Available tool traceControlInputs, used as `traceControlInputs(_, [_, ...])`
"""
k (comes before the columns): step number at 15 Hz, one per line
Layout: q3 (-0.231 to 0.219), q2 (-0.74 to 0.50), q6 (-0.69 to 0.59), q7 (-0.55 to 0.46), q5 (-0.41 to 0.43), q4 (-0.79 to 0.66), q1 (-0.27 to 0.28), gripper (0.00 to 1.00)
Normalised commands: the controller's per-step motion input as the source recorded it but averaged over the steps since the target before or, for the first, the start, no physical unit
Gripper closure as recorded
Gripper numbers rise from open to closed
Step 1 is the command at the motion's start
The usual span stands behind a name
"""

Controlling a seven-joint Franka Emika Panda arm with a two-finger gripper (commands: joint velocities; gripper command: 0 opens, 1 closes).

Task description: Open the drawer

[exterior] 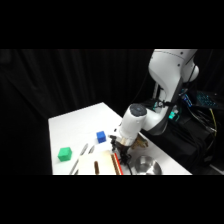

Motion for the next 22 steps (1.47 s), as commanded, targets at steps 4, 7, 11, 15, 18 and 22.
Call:
traceControlInputs(4, [-0.217, -0.22, 0.00, 0.00, 0.005, -0.41, 0.330, 0.00])
traceControlInputs(7, [-0.188, -0.37, -0.04, -0.07, -0.028, -0.54, 0.281, 0.00])
traceControlInputs(11, [-0.234, -0.39, -0.05, -0.06, -0.053, -0.50, 0.310, 0.00])
traceControlInputs(15, [-0.220, -0.39, -0.20, -0.09, -0.080, -0.28, 0.246, 0.00])
traceControlInputs(18, [-0.196, -0.49, -0.43, -0.08, -0.229, -0.12, 0.156, 0.00])
traceControlInputs(22, [0.001, -0.64, -0.59, 0.04, -0.426, -0.01, -0.098, 0.00])
